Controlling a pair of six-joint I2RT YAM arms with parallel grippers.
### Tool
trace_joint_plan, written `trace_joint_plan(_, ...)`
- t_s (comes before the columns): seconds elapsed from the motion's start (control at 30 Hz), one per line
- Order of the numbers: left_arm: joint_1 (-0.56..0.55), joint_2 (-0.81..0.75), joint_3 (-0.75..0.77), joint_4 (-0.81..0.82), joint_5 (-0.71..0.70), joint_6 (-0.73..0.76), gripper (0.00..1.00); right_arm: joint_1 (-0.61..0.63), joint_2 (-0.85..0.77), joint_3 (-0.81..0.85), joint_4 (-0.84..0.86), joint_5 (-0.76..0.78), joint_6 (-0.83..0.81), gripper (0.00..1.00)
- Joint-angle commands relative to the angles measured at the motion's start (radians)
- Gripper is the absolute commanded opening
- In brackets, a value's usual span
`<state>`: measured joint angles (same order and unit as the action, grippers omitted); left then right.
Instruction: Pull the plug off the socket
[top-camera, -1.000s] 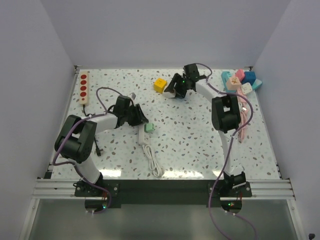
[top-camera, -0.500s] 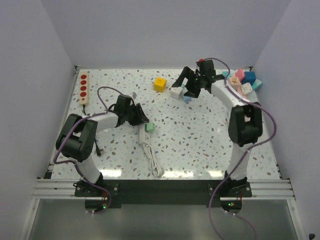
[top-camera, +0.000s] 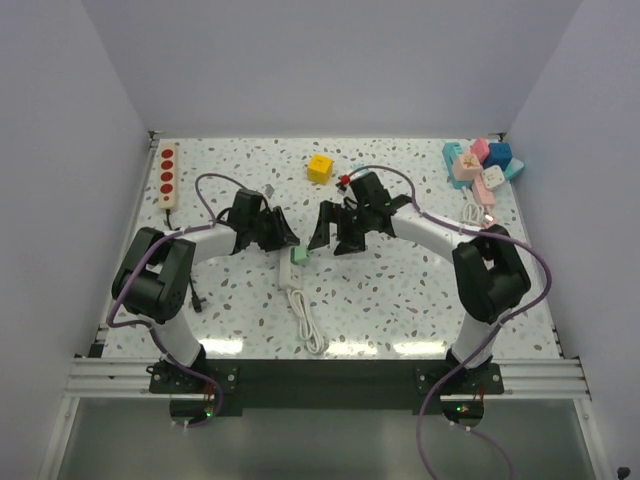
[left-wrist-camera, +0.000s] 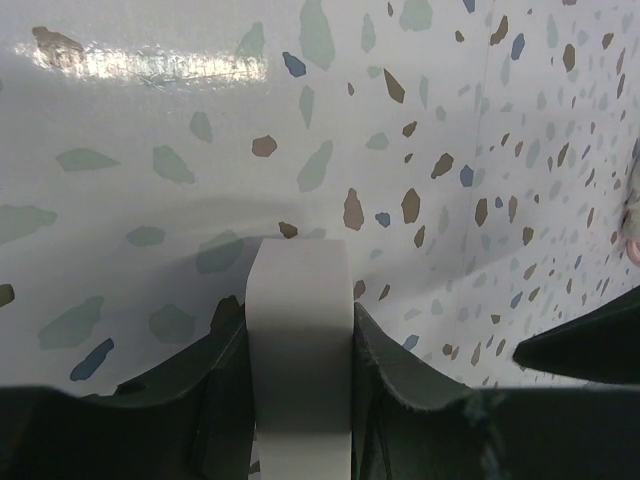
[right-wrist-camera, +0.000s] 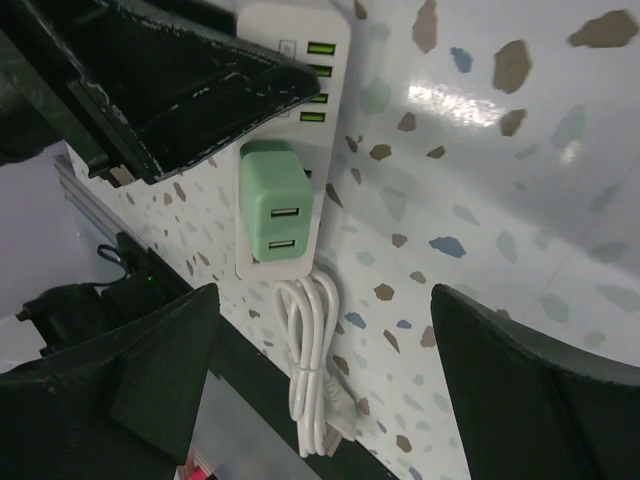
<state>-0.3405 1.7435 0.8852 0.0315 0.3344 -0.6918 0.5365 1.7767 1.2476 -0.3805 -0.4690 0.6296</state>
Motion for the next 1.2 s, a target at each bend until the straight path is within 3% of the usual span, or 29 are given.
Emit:
trace_joint_plan(0.0,0.005,-0.006,-0.006,0.048,0.057,-0.028,0.00,0.032,0.021,-0.013,0.133,-0.077,0.028,0.88)
trace_joint_plan(0.13,0.003,-0.009,-0.015,0.061,0.071,-0.037,0.00,0.068,0.072,-0.005,0.183,-0.094,0.065,0.80)
trace_joint_plan(0.3,0.000,-0.022,-0.037,0.070,0.077,-0.038,0.00,0.088,0.147,0.038,0.233,-0.114,0.093,0.62)
trace_joint_plan(0.57,-0.002,-0.032,-0.061,0.097,0.083,-0.057,0.00,0.112,0.245,0.113,0.255,-0.145,0.119,0.53)
trace_joint_plan(0.6,-0.002,-0.029,-0.060,0.099,0.084,-0.057,0.00,0.112,0.251,0.113,0.262,-0.151,0.128,0.47)
trace_joint_plan(0.63,-0.003,-0.026,-0.061,0.099,0.081,-0.057,0.00,0.114,0.257,0.113,0.265,-0.157,0.139,0.32)
trace_joint_plan(0.7,-0.003,-0.018,-0.063,0.096,0.078,-0.052,0.00,0.114,0.247,0.108,0.258,-0.168,0.136,0.15)
trace_joint_plan(0.73,-0.003,-0.019,-0.065,0.093,0.069,-0.051,0.00,0.114,0.236,0.105,0.240,-0.166,0.115,0.02)
trace_joint_plan(1.0,-0.002,-0.021,-0.086,0.050,0.000,-0.017,0.00,0.054,-0.057,-0.026,0.077,-0.111,0.007,0.00)
trace_joint_plan(1.17,-0.002,-0.001,-0.089,0.047,-0.006,-0.002,0.00,-0.033,-0.128,-0.091,0.043,-0.210,-0.042,0.00)
